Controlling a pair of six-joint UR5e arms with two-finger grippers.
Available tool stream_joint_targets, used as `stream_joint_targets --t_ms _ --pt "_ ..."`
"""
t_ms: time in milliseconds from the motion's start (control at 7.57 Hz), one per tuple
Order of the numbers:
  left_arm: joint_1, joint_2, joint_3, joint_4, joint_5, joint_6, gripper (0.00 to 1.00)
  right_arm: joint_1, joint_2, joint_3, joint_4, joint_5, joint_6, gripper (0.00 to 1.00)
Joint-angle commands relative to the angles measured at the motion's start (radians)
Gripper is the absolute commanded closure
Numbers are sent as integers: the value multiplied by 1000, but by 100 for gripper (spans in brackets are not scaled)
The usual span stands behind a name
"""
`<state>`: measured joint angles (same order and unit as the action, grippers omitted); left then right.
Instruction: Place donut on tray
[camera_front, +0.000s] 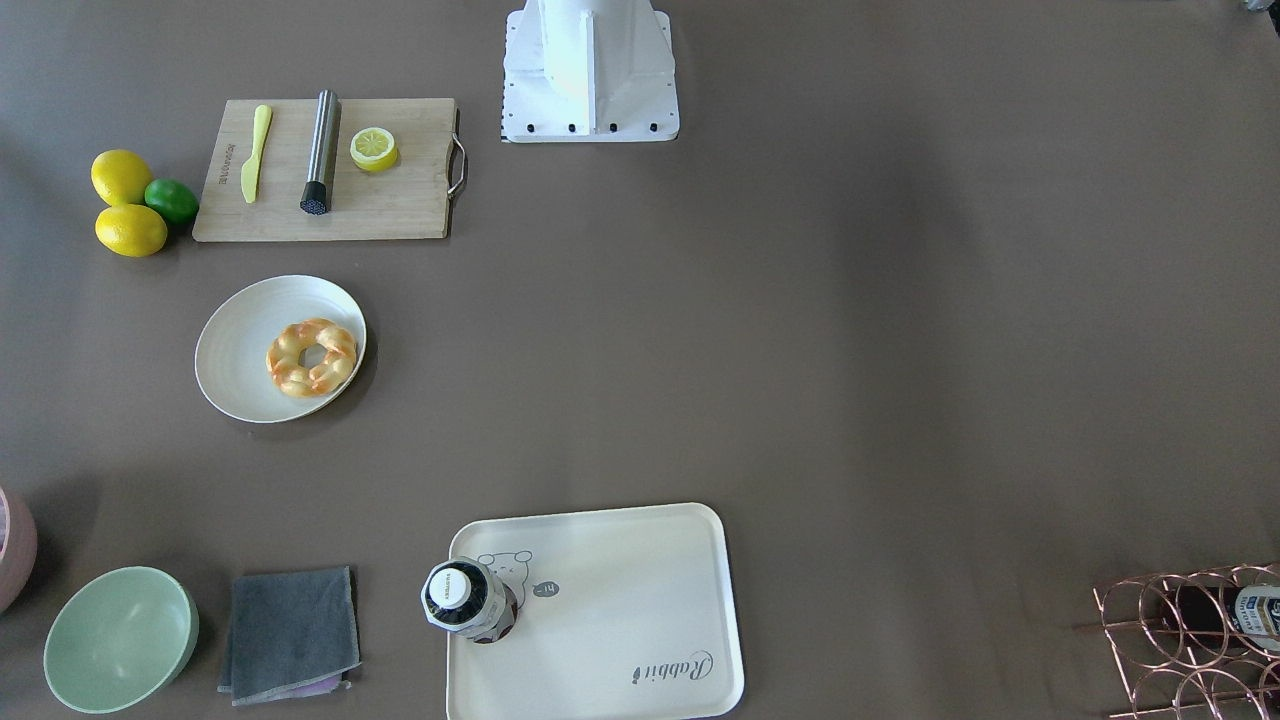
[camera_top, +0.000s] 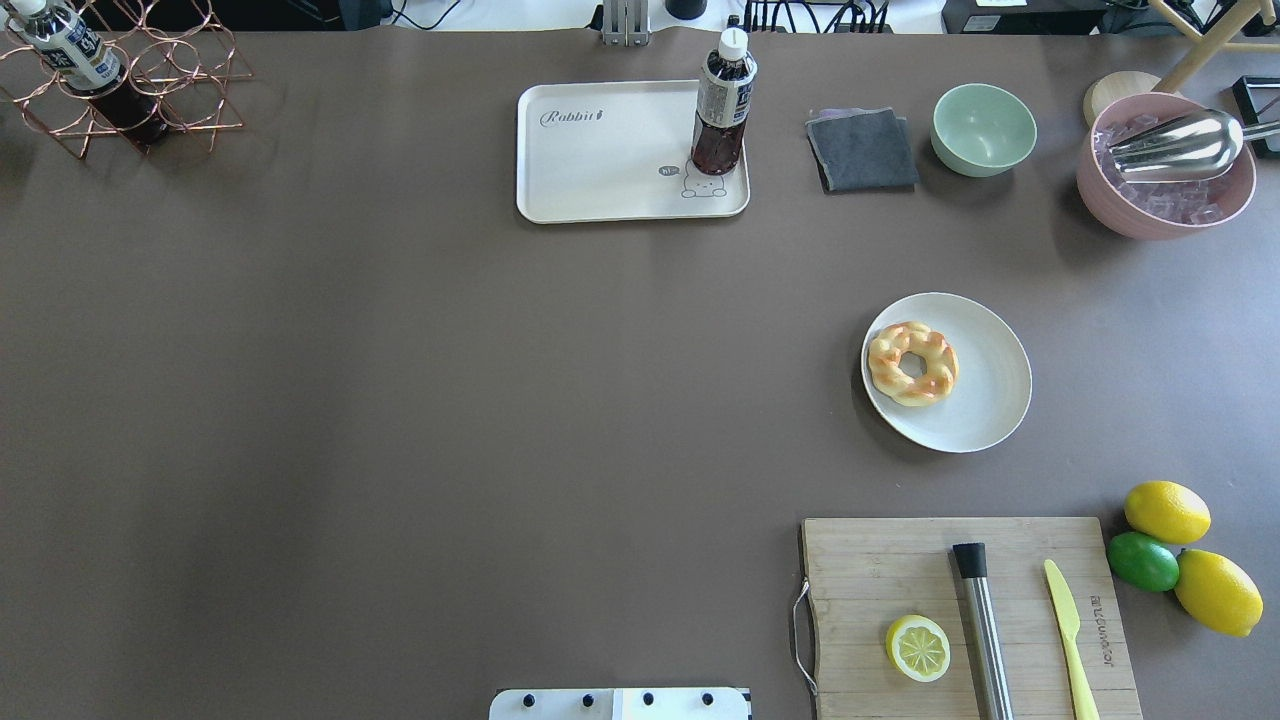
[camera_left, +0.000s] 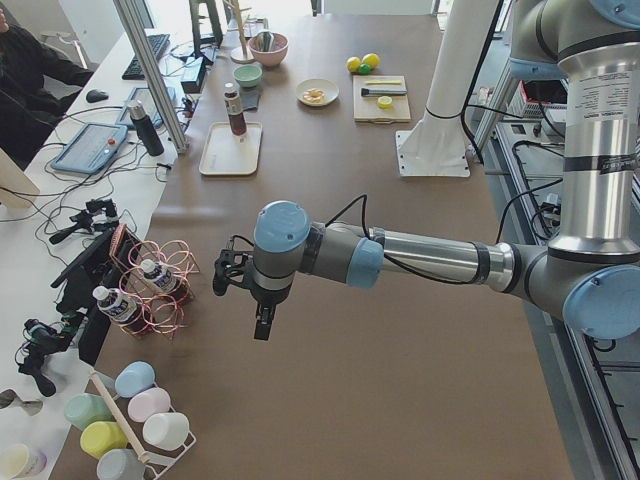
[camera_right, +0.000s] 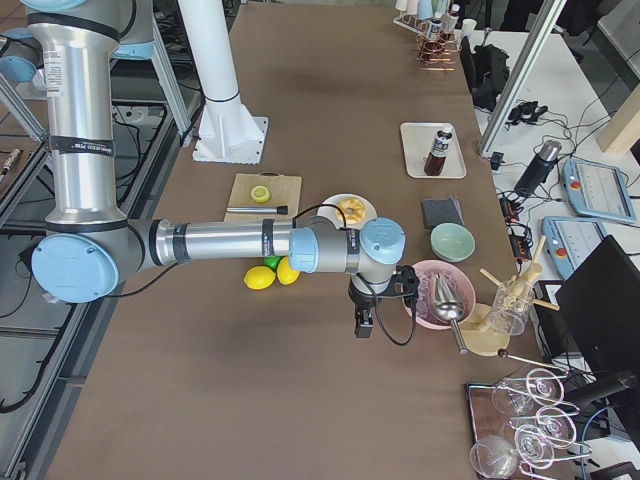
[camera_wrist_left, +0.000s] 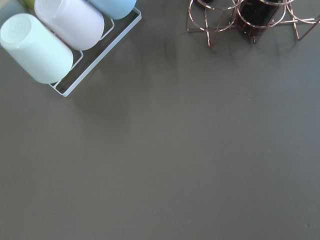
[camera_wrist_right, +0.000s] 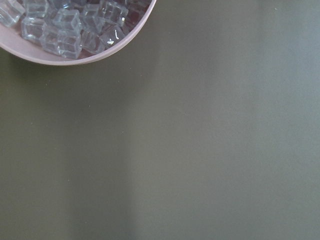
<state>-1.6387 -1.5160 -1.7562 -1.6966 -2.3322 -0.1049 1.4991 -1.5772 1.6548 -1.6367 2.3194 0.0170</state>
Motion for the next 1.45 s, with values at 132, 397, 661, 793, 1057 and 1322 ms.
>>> stream_joint_targets --t_ms 132,397,661,793,1057,1322 --pt "-7 -21 20 45 -27 -12 2 9 5 -1 0 1 1 0" --pt "-9 -10 33 32 -30 -12 2 10 -1 0 0 1 6 0" --pt "-9 -16 40 6 -32 -21 2 10 2 -1 0 1 8 0" --pt "-9 -13 41 -45 -30 -38 2 15 0 0 0 1 8 0" --pt "-3 -13 43 -49 -24 -65 2 32 -3 0 0 3 6 0" --pt "-9 22 40 -96 -57 -40 2 32 -3 0 -2 6 9 0"
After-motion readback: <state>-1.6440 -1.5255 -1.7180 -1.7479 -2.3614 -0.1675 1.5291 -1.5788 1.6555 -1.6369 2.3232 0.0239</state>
